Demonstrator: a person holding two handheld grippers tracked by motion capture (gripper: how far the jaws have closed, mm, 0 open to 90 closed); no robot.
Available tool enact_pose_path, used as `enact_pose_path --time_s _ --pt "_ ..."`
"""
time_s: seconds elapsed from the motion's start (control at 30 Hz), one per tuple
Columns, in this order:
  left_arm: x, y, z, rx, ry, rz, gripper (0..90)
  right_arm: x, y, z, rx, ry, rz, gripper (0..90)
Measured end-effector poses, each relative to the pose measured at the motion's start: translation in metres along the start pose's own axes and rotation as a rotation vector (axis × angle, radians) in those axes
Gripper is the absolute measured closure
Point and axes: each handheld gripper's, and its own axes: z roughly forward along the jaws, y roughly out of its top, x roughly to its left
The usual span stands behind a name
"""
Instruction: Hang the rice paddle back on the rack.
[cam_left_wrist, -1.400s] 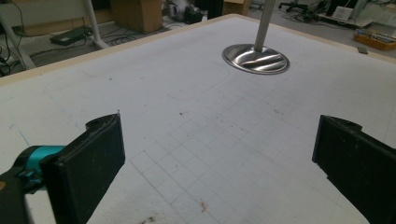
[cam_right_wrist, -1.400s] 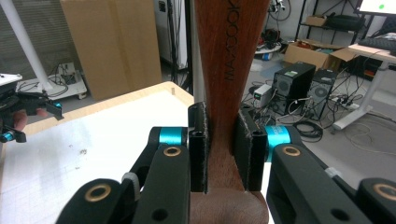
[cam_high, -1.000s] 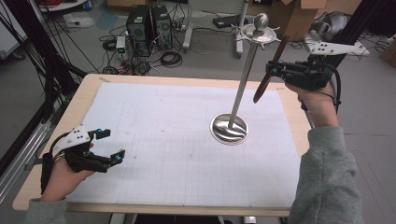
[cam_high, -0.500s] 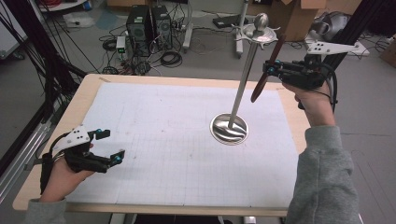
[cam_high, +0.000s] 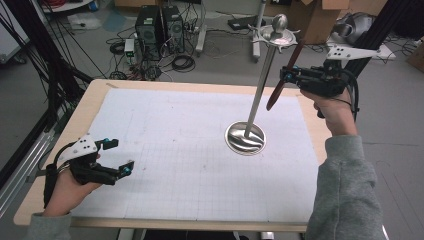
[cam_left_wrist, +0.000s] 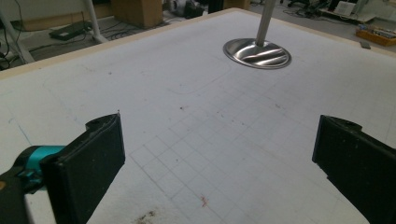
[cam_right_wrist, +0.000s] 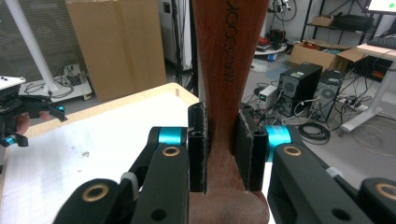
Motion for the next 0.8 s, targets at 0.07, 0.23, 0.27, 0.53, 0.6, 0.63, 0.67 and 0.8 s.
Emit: enact_pose_path --time_s 0.07,0.23,0.27,0.53,0.6,0.63,0.67,0.8 --pt "0.001 0.000 0.000 -0.001 -0.001 -0.001 2.8 0.000 0.000 -0.001 -0.005 -0.008 -0.008 73.1" --pt "0.001 0.001 -0.001 -0.002 -0.002 0.002 2.8 0.004 0.001 -0.004 -0.020 -0.055 -0.016 59.7" --pt "0.001 0.001 -0.001 -0.002 -0.002 0.002 2.8 0.004 0.001 -0.004 -0.020 -0.055 -0.016 59.7" --pt "0.002 0.001 0.002 0.002 -0.006 0.002 2.8 0.010 -0.003 -0.001 0.047 -0.090 -0.042 38.4" --pt "0.002 0.001 0.003 0.003 -0.007 0.004 2.8 0.010 -0.003 0.000 0.055 -0.088 -0.056 32.4" --pt "0.002 0.001 0.003 0.004 -0.006 0.003 2.8 0.011 -0.004 0.001 0.064 -0.088 -0.050 29.5" --pt "0.002 0.001 0.003 0.003 -0.005 0.002 2.8 0.011 -0.004 0.001 0.071 -0.091 -0.054 26.9" --pt "0.002 0.001 0.003 0.000 -0.005 -0.001 2.8 0.013 -0.006 0.003 0.091 -0.108 -0.043 16.4"
